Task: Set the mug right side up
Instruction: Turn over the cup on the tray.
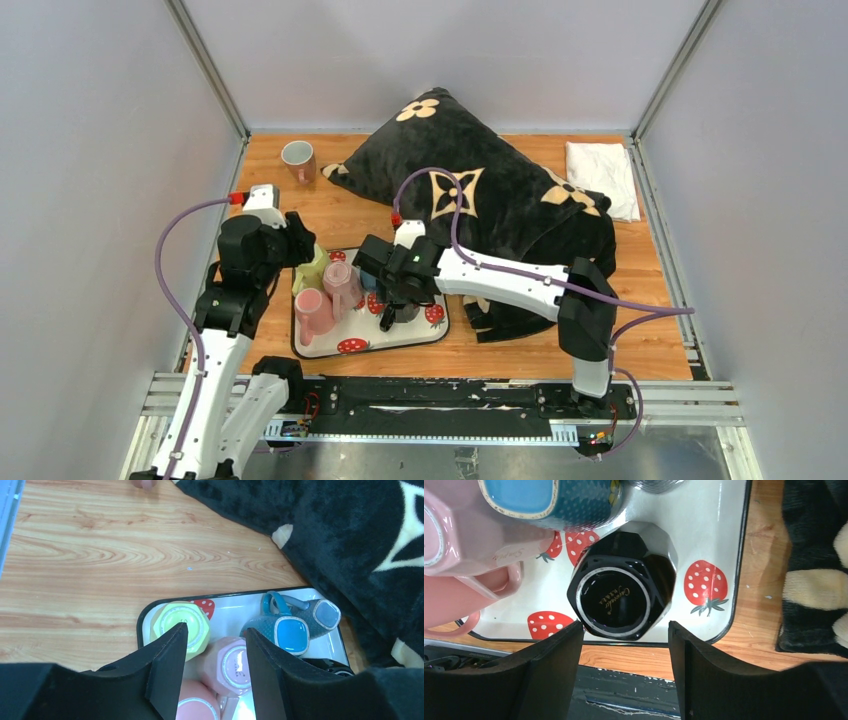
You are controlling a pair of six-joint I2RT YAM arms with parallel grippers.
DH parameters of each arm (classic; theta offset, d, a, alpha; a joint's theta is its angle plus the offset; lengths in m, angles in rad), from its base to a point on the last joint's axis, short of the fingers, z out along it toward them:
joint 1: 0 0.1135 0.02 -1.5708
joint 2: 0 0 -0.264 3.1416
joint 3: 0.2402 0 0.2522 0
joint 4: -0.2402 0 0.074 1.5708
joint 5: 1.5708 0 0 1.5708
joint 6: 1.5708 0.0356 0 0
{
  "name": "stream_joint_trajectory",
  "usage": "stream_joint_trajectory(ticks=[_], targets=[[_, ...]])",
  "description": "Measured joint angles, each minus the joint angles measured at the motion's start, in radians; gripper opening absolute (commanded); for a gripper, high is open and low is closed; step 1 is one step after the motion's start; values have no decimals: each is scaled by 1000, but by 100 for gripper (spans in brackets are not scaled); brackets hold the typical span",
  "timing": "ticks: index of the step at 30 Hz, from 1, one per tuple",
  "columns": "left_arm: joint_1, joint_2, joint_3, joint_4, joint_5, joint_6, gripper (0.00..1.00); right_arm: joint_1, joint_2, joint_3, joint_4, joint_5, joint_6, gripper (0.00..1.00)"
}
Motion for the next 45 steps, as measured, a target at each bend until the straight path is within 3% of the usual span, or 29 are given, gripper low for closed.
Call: stream_joint_trajectory(ticks=[21, 37, 45], targets=[[-14, -25, -2, 0, -69, 23, 55, 0, 114, 53, -34, -40, 20, 64], [-14, -25, -2, 0, -79, 29, 55, -6, 130, 53, -61, -29, 8, 38], [-14, -25, -2, 0, -80, 29, 56, -19, 129, 19, -45, -26, 0, 31]])
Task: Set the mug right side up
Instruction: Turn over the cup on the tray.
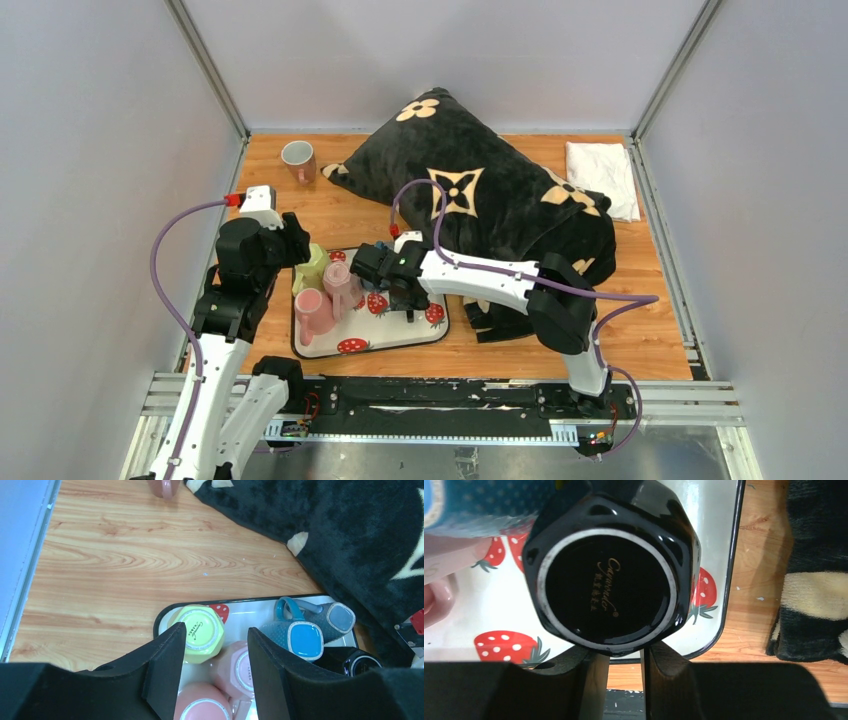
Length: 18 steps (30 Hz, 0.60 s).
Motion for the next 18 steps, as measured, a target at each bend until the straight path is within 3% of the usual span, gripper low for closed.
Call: stream_joint_trajectory(ticks=[18], targets=[[0, 0, 0, 0, -9, 0, 56, -17, -45, -146, 148, 21, -73, 40]])
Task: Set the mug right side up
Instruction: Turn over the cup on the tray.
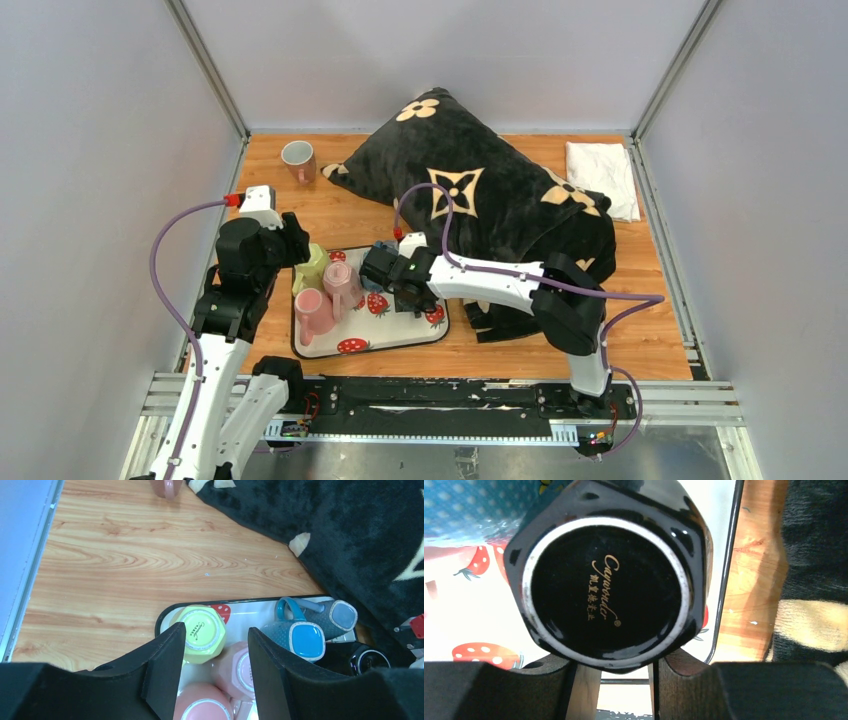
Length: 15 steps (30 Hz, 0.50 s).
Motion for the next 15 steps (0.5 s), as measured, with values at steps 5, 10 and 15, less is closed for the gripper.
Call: stream_joint_trajectory(ticks=[5, 10, 15], targets=[[0, 0, 0, 0, -3, 0, 56, 0, -32, -21, 28, 24, -23, 41], [0, 0, 0, 0, -5, 0, 57, 0, -51, -28, 39, 47, -31, 40], [0, 0, 0, 0, -5, 0, 56, 0, -51, -29, 42, 60, -33, 36]])
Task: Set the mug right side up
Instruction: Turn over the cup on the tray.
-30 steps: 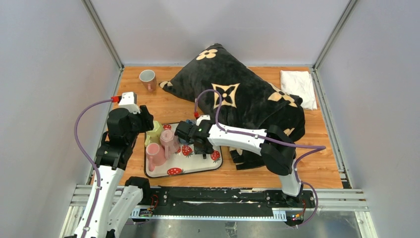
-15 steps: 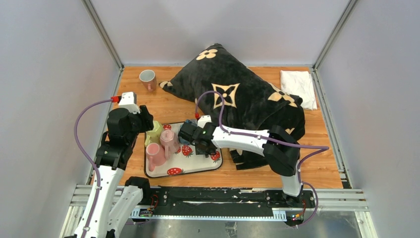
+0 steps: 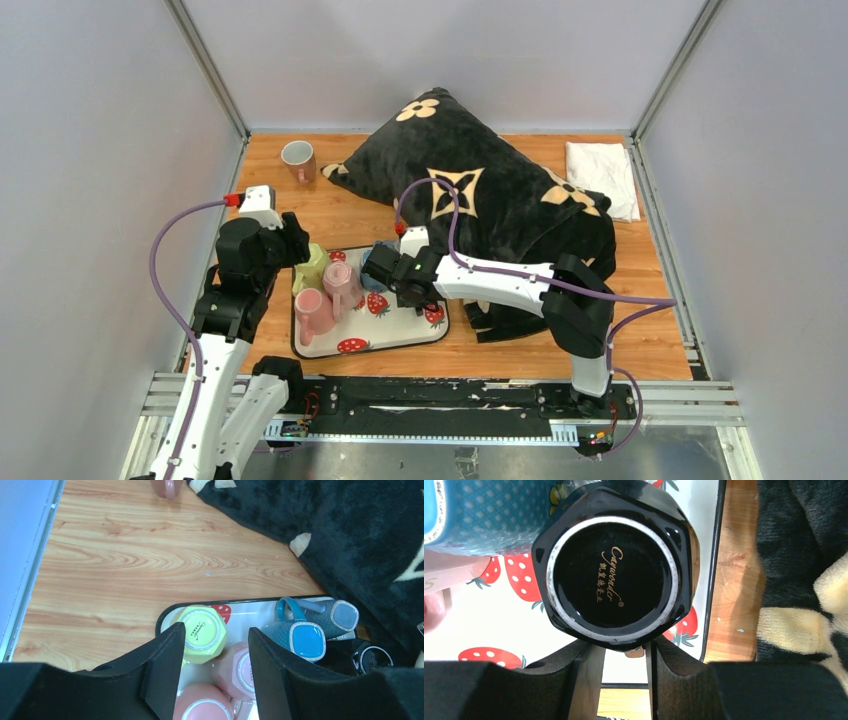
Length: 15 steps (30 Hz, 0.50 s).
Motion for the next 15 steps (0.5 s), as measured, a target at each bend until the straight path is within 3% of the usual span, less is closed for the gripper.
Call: stream_joint_trajectory(ticks=[7, 13, 15], targets=[[0, 2, 0, 0, 0, 0, 57, 0, 0, 0, 4, 21, -10, 29], [0, 2, 0, 0, 0, 0, 57, 0, 0, 0, 10, 23, -26, 7], [0, 2, 0, 0, 0, 0, 57, 0, 0, 0, 10, 25, -33, 4]])
